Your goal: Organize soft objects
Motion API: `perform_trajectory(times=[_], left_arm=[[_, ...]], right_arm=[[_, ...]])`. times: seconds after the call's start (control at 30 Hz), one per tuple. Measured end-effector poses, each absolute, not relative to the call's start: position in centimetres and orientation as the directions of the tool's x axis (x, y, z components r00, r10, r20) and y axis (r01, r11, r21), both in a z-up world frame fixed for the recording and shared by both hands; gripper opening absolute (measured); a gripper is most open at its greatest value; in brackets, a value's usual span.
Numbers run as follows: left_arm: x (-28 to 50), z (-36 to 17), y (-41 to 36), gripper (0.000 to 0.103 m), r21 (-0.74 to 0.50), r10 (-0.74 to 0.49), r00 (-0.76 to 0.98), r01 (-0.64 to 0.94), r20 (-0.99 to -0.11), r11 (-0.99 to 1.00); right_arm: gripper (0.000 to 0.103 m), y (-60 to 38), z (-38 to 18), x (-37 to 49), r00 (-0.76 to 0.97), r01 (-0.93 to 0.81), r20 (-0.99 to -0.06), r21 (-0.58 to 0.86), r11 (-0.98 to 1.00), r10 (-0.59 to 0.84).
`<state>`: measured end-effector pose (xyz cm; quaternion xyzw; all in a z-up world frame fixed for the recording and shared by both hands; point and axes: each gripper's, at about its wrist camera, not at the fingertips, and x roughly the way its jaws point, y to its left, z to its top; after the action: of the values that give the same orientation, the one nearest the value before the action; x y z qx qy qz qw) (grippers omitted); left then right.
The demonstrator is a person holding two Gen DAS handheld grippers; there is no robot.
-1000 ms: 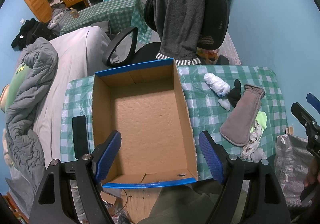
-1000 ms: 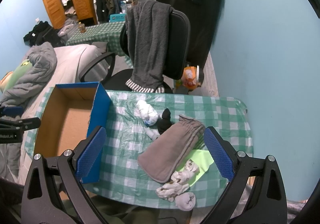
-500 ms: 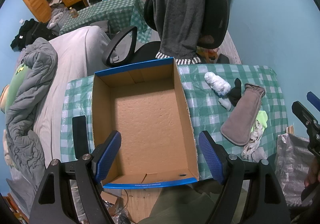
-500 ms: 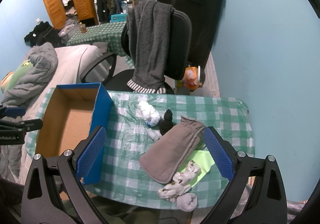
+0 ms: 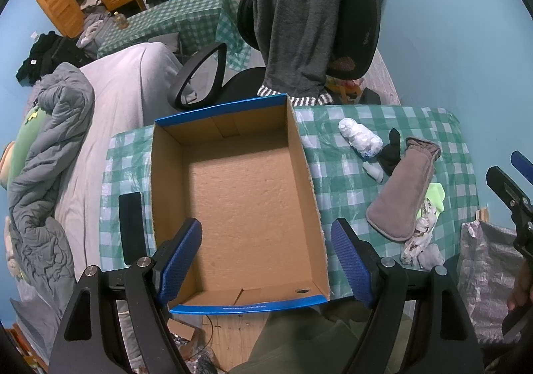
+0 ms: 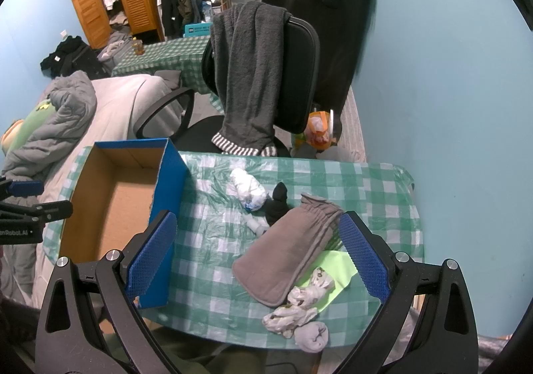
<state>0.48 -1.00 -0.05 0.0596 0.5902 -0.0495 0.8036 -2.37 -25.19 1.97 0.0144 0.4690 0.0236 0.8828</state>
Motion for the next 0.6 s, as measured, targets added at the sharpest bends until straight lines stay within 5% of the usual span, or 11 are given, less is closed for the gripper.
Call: perform_trajectory(times=[0.6], left_arm=[[0.58,-0.04,-1.05,0.081,0.038,-0.008,0.294,0.149,-0.956,0.988]], right_arm=[[0.098,-25.33,1.98,-2.41,0.557,-0.028,-0.829,0.050,0.998,0.057]])
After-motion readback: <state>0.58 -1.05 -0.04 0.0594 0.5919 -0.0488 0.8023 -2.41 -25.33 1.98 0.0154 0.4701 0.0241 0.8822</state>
